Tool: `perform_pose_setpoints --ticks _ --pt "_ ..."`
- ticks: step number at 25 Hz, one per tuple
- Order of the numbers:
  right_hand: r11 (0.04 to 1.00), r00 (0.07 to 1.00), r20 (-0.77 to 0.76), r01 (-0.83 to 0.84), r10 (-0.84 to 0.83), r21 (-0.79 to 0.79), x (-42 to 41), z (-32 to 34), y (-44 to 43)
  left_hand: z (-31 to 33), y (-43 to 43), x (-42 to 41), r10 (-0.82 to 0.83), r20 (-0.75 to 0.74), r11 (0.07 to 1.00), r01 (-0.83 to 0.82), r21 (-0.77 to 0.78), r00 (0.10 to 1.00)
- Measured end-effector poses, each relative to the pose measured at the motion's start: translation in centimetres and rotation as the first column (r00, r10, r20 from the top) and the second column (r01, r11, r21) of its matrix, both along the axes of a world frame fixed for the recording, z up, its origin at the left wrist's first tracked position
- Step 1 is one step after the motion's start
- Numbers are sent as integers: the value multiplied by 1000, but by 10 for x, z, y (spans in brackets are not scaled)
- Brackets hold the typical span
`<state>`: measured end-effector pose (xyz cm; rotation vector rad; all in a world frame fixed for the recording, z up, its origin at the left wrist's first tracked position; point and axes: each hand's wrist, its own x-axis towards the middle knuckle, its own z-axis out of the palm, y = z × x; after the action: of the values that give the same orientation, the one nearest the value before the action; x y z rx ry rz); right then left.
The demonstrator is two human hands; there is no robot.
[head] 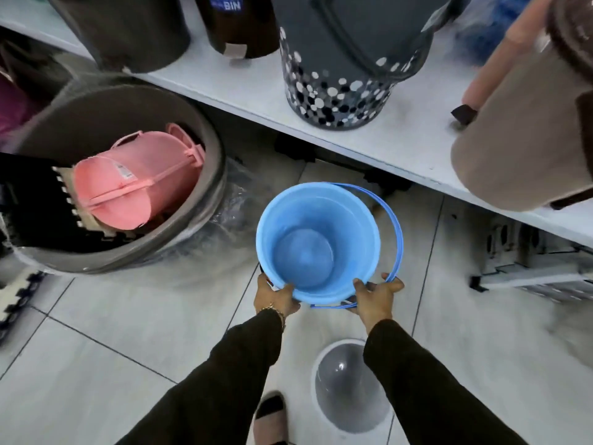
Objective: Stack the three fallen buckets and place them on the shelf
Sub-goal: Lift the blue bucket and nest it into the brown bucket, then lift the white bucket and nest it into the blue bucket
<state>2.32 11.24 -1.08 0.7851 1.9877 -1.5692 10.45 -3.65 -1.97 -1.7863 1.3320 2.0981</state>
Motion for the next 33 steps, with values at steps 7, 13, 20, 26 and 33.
perform_pose_setpoints --ticks 7,13,20,26,33 --pt "999 971 237 -32 23 32 -5 -69 -7 -62 -30 -3 -243 308 937 304 -171 920" --pt "872 889 435 -319 140 372 47 -100 91 -106 14 82 -504 491 765 631 -127 710" --pt "920 818 566 -294 102 259 181 -179 219 -184 184 170 -629 303 774 610 169 716" --pt "962 915 367 -232 167 141 202 -181 234 -180 224 167 -293 294 955 268 125 910" --pt "999 999 27 39 -40 30 172 -54 278 -51 263 147 -156 -37 956 160 245 987"
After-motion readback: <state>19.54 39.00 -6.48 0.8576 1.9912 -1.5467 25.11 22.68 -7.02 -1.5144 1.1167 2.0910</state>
